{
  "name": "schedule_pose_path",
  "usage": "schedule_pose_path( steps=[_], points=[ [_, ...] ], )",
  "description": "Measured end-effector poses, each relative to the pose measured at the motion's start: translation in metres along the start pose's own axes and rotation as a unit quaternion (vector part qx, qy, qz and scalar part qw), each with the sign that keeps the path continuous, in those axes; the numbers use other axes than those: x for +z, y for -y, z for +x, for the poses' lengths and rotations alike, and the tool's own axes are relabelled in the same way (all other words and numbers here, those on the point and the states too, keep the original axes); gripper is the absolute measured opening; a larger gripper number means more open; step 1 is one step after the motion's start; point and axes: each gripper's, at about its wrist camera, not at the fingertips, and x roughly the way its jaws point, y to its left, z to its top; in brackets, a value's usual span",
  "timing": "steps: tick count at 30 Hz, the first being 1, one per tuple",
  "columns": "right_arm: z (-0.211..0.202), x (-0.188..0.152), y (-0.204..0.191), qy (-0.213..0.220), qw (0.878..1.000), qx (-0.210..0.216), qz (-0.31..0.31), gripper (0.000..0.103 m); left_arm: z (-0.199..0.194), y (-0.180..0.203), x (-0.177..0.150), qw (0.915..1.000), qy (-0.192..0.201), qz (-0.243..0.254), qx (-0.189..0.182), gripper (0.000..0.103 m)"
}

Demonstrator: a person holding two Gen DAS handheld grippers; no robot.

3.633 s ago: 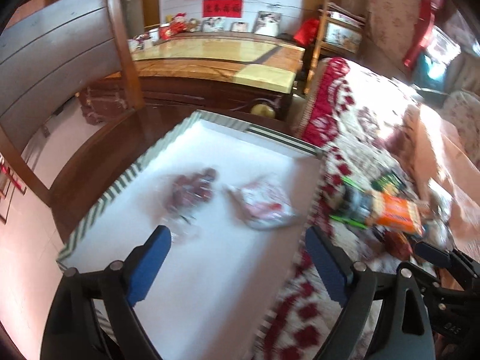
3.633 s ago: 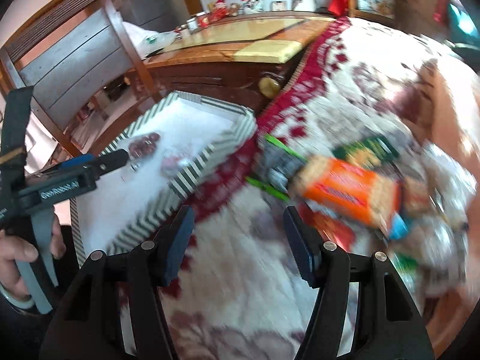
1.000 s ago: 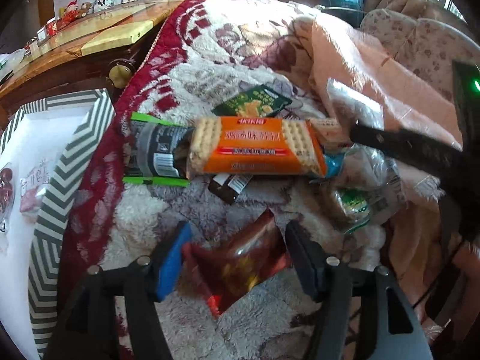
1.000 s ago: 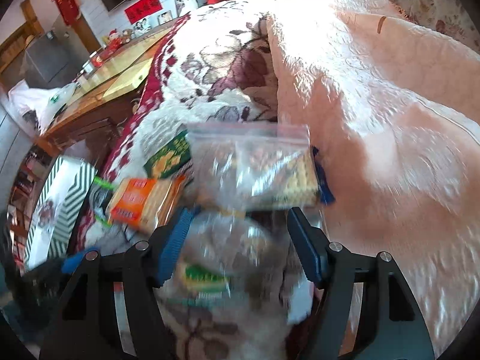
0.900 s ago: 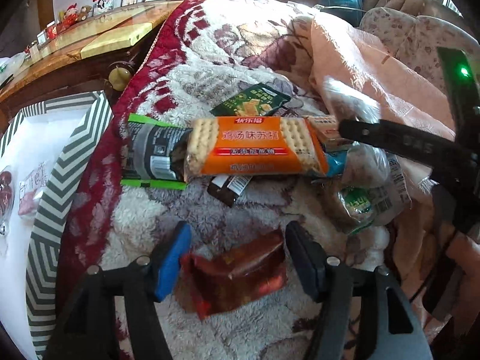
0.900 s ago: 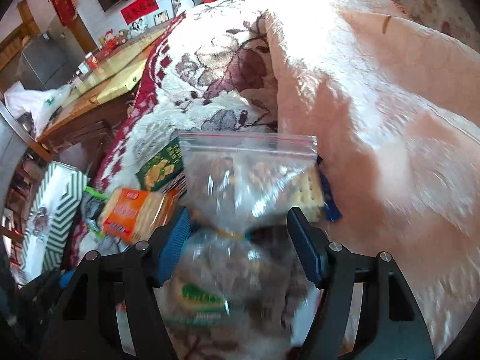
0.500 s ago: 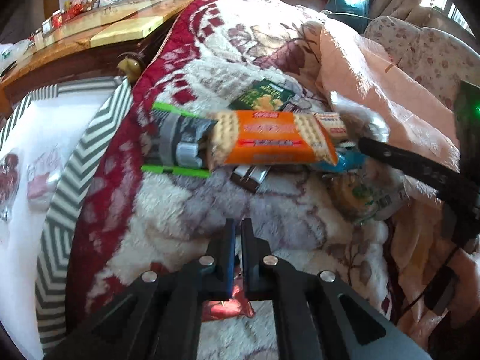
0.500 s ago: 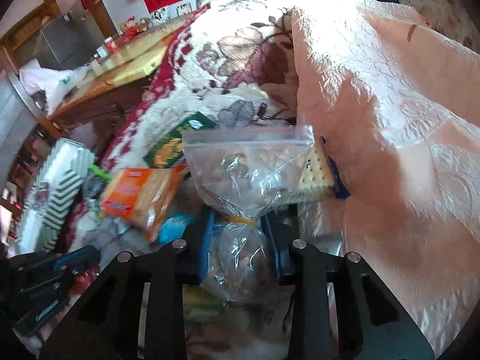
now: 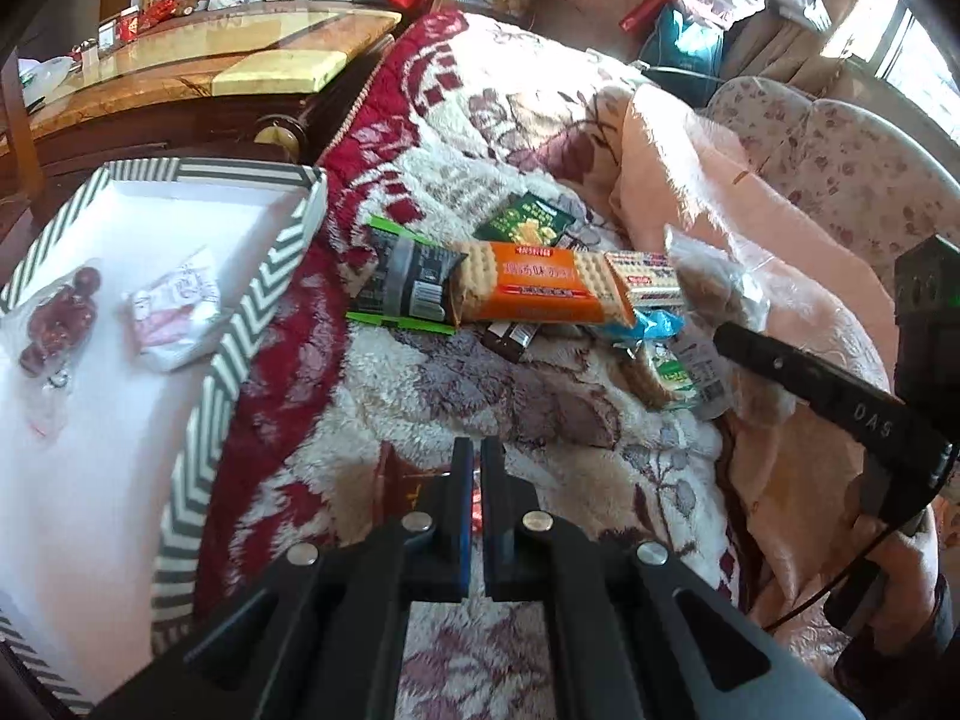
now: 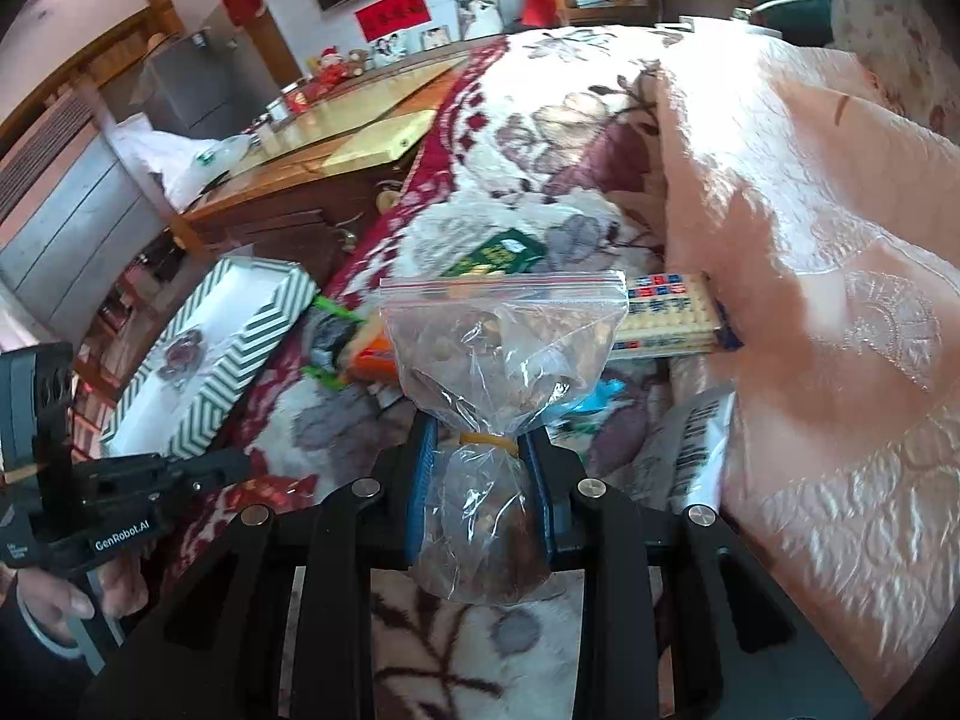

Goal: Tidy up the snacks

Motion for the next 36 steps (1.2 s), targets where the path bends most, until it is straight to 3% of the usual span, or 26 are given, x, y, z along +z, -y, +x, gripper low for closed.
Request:
schedule_pose_path(
  steps=[6,8,10,11,12,13,15,19,24,27,29,30,31,33,36],
  points=[
    [0.000,-0.004,-0.012,-0.008,1.000,0.007,-0.009,0.027,0.005,0.001,-0.005,0.9997,-0.020,0.008,-0.009,0.005],
    [0.000,-0.006,-0.011,-0.012,1.000,0.013,-0.003,0.027,0.014,0.007,-0.008,0.9991,-0.036,0.023,0.002,0.013],
    [0.001,-0.007,-0.011,-0.017,1.000,0.012,-0.005,0.027,0.022,0.012,-0.011,0.9981,-0.046,0.036,0.023,0.045],
    [0.001,-0.008,-0.011,-0.019,1.000,0.012,-0.005,0.027,0.022,0.014,-0.013,0.9983,-0.042,0.038,0.017,0.056],
    [0.001,-0.009,-0.010,-0.020,1.000,0.013,-0.005,0.027,0.023,0.016,-0.014,0.9986,-0.035,0.038,0.009,0.074],
    [0.002,-0.009,-0.009,-0.021,1.000,0.014,-0.002,0.027,0.023,0.017,-0.014,0.9990,-0.024,0.036,0.007,0.081],
    [0.003,-0.010,-0.006,-0.022,1.000,0.018,0.003,0.027,0.027,0.020,-0.015,0.9992,-0.018,0.034,0.011,0.084],
    [0.005,-0.012,-0.003,-0.025,0.999,0.020,0.006,0.027,0.040,0.019,-0.013,0.9970,-0.036,0.047,0.051,0.084],
    [0.005,-0.012,0.001,-0.024,0.999,0.024,0.012,0.027,0.041,0.001,-0.010,0.9984,-0.035,0.001,0.045,0.084],
    [0.007,-0.012,0.001,-0.026,0.999,0.028,0.016,0.027,0.049,0.005,-0.014,0.9965,-0.044,0.028,0.065,0.083],
    [0.008,-0.013,-0.001,-0.028,0.999,0.029,0.013,0.027,0.052,0.006,-0.017,0.9946,-0.045,0.040,0.084,0.070],
    [0.008,-0.013,-0.002,-0.029,0.999,0.029,0.011,0.027,0.051,0.005,-0.017,0.9934,-0.042,0.042,0.099,0.051],
    [0.007,-0.014,-0.004,-0.029,0.999,0.029,0.007,0.027,0.048,0.001,-0.015,0.9931,-0.041,0.037,0.103,0.045],
    [0.006,-0.013,-0.007,-0.028,0.999,0.029,0.004,0.027,0.041,-0.010,-0.013,0.9964,-0.041,0.006,0.074,0.044],
    [0.005,-0.012,-0.011,-0.026,0.999,0.031,0.001,0.027,0.030,-0.014,-0.014,0.9967,-0.027,-0.002,0.076,0.039]
  ],
)
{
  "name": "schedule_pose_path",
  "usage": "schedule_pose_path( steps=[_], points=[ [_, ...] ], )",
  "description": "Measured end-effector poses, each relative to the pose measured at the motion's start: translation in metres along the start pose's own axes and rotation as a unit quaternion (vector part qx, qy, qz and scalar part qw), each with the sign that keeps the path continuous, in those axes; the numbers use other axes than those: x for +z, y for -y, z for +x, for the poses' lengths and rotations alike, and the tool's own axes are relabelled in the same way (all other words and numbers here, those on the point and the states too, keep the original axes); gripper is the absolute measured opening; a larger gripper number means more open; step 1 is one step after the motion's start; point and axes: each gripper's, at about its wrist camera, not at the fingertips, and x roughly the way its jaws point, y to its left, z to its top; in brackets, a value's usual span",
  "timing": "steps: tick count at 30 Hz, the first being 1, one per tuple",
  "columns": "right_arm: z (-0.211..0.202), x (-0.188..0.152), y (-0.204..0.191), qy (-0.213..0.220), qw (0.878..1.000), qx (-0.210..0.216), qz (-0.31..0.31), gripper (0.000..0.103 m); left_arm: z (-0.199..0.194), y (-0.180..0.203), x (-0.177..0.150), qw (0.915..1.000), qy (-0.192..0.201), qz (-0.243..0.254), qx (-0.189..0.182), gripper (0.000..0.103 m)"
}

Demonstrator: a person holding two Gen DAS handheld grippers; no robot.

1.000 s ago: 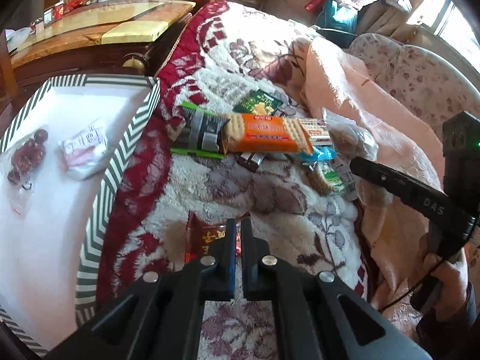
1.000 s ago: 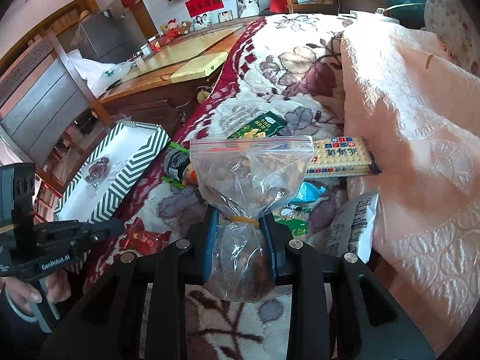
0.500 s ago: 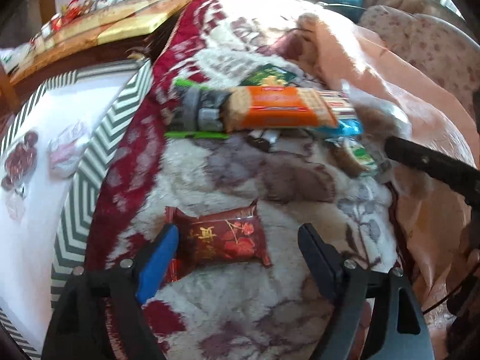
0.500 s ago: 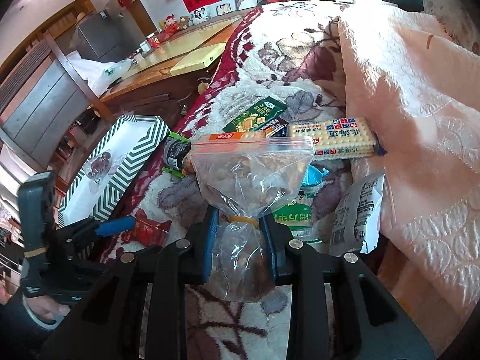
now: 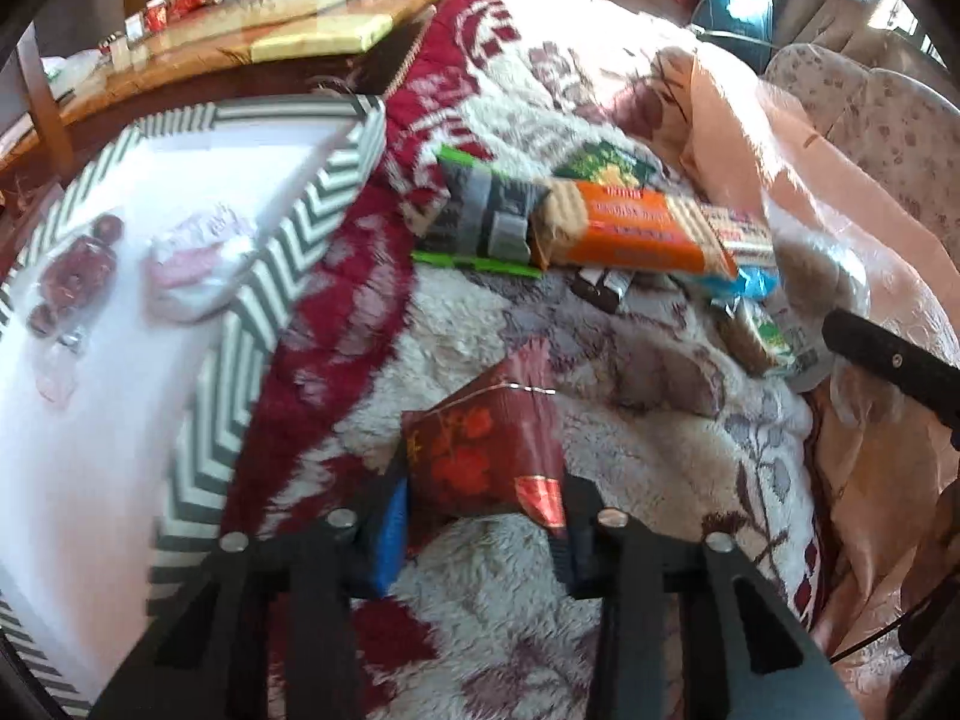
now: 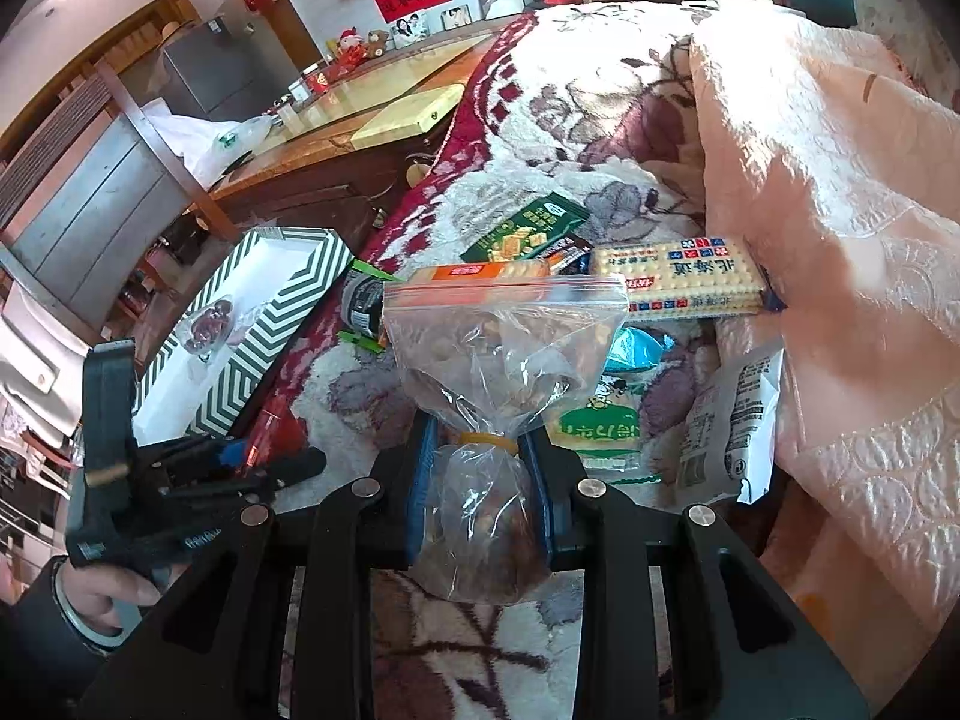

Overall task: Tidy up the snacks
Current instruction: 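Carry the red packet with the left gripper while the right carries the nut bag to the box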

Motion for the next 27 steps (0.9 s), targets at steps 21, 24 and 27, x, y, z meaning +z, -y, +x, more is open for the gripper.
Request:
schedule_pose_path(
  steps=[21,24,27],
  points=[
    [0.005,0.019,-0.069,-0.001,0.997,0.026,-0.066,0.027,-0.075,-0.020,0.019,0.9960,0.084,0.002,0.031,0.031],
    [0.011,0.024,-0.085,-0.005,0.996,0.033,-0.080,0.027,-0.080,-0.033,0.020,0.9950,0.089,-0.004,0.045,0.031],
    [0.016,0.026,-0.097,-0.008,0.995,0.040,-0.089,0.027,-0.084,-0.046,0.021,0.9938,0.092,-0.012,0.061,0.031]
  ],
)
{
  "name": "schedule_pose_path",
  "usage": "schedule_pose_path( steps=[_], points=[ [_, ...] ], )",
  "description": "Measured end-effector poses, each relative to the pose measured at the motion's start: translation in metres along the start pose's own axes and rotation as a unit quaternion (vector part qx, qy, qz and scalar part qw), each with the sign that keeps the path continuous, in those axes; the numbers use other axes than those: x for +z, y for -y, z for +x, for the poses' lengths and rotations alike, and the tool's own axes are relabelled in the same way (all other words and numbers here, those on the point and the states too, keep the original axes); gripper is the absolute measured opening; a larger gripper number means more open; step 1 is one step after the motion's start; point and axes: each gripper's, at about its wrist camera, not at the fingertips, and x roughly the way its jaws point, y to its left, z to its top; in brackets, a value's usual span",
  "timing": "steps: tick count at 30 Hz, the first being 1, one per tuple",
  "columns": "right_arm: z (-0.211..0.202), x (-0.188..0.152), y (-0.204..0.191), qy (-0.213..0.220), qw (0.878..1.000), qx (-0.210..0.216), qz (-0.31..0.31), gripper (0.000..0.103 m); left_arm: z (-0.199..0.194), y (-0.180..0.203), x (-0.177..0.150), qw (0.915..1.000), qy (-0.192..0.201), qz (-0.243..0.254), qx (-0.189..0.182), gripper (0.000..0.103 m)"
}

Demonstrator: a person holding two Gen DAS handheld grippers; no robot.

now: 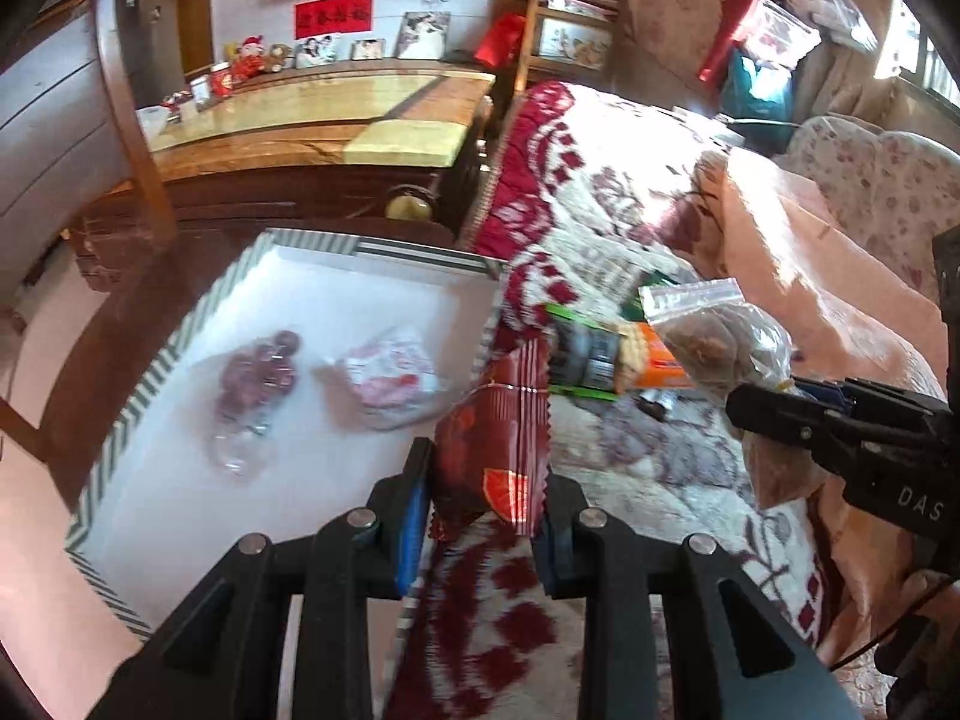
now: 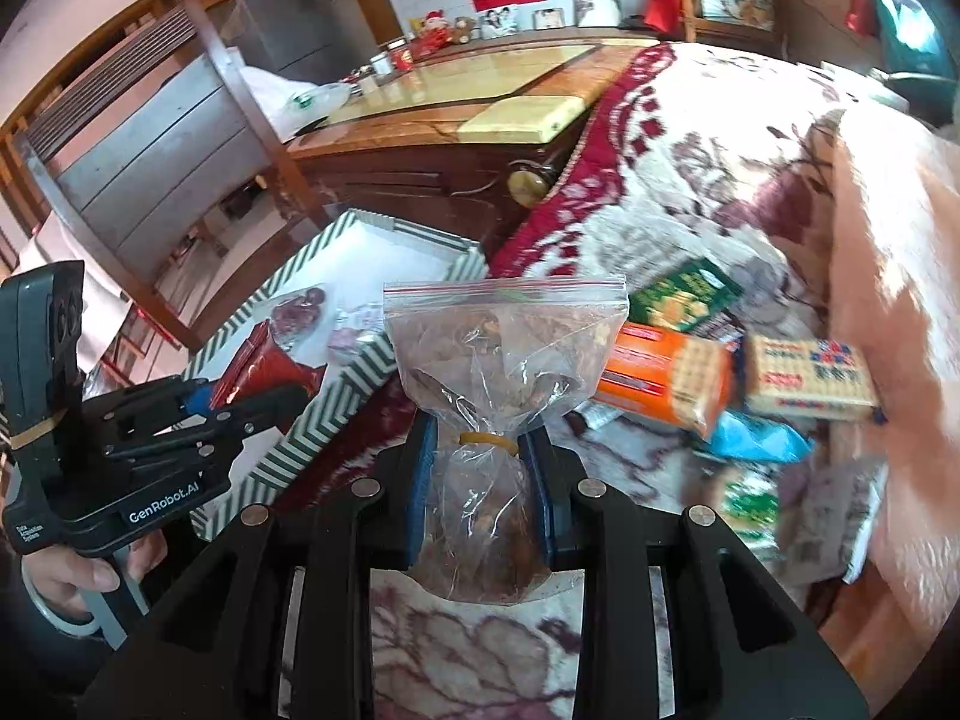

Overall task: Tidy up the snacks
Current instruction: 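Carry the red packet with the left gripper while the right carries the nut bag to the box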

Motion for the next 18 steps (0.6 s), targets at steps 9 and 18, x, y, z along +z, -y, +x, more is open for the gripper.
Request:
schedule_pose_path(
  steps=[9,18],
  points=[
    [0.031,0.019,-0.034,-0.018,0.999,0.024,-0.027,0.027,0.003,-0.044,0.005,0.9988,-0.001,-0.034,0.036,0.031],
    [0.065,0.044,-0.064,-0.034,0.997,0.044,-0.052,0.027,0.016,-0.088,0.007,0.9943,-0.013,-0.087,0.061,0.031]
  ],
)
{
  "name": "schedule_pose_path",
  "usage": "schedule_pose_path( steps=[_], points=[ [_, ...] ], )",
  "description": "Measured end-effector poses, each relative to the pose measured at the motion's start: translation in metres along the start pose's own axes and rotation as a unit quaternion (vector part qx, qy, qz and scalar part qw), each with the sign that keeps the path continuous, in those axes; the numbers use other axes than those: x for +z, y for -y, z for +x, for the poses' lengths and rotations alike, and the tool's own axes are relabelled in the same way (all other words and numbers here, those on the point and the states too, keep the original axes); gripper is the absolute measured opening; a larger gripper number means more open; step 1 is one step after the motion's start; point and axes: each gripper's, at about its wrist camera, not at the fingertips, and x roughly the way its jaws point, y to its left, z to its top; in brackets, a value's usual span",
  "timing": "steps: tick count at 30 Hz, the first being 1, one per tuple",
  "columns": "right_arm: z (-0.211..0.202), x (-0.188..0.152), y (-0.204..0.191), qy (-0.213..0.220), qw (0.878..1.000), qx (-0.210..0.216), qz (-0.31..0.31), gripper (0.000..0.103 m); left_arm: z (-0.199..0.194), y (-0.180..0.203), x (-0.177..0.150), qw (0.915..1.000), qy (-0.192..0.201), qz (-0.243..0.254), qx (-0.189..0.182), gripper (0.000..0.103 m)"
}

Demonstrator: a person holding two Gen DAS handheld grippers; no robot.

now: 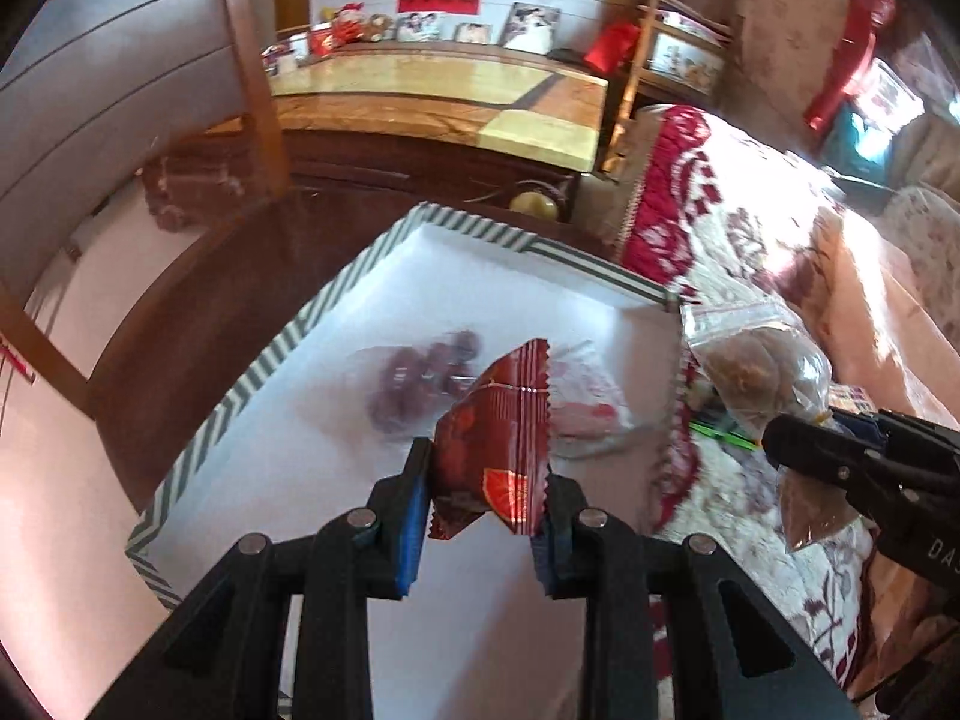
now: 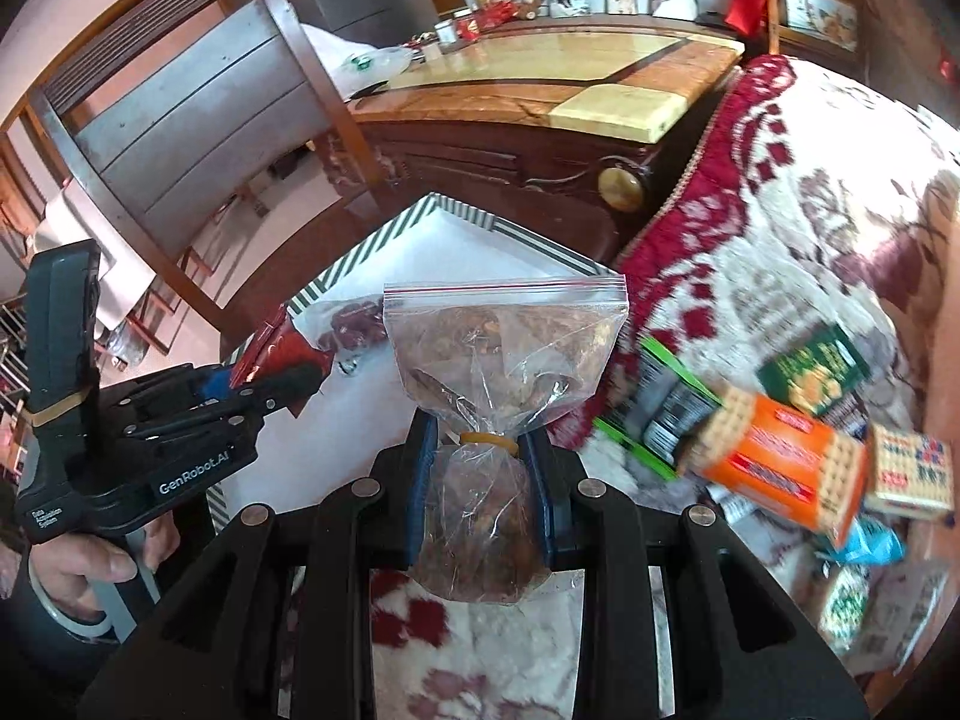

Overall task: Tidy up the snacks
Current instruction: 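Carry the red packet with the left gripper while the right carries the nut bag to the box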

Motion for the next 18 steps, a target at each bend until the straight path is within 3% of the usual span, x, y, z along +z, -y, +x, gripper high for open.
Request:
schedule_pose_path(
  steps=[11,18],
  points=[
    [0.058,0.020,-0.029,-0.044,0.999,0.019,-0.023,0.027,0.024,-0.026,-0.004,0.9990,-0.022,-0.030,0.026,0.031],
    [0.091,0.012,-0.046,-0.077,0.996,0.029,-0.038,0.027,0.034,-0.027,-0.006,0.9983,-0.023,-0.030,0.044,0.031]
  ],
)
